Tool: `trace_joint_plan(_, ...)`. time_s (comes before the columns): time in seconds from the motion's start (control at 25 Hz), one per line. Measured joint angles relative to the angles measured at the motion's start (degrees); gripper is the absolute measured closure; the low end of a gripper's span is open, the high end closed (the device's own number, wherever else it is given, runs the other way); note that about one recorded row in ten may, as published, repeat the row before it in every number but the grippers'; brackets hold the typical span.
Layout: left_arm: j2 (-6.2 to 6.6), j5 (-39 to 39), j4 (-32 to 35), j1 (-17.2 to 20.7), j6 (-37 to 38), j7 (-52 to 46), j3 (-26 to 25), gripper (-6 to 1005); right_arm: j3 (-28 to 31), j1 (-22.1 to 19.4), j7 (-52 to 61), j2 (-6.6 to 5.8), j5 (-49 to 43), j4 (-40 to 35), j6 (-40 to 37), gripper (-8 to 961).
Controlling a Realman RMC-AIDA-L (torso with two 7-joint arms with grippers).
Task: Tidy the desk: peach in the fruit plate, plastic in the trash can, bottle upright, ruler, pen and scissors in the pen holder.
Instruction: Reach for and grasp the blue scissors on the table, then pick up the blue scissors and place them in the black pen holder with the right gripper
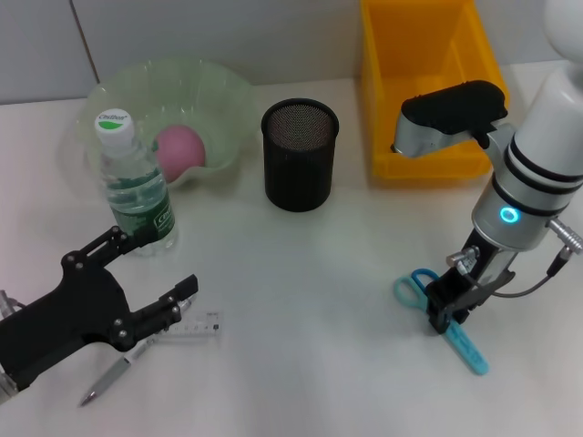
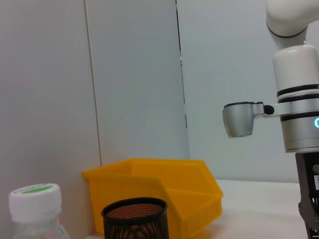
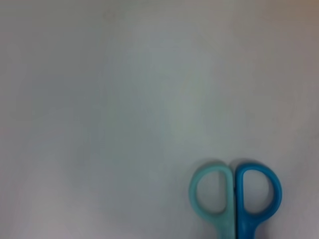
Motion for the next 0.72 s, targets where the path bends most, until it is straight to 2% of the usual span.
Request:
trace_joint_plan(0.48,0.0,0.0,0.04,0.33,0.68,0.0,0.0,215,0.53,-2.31,-0.1,-0.01,0.31,-3.7,-0.32,736)
trace_joint_plan(0.72,0.0,0.0,0.08,0.36,0.77,0.0,0.0,215,0.81,-4.27,-0.09,-0.03,0.36,-9.76,-2.09,735)
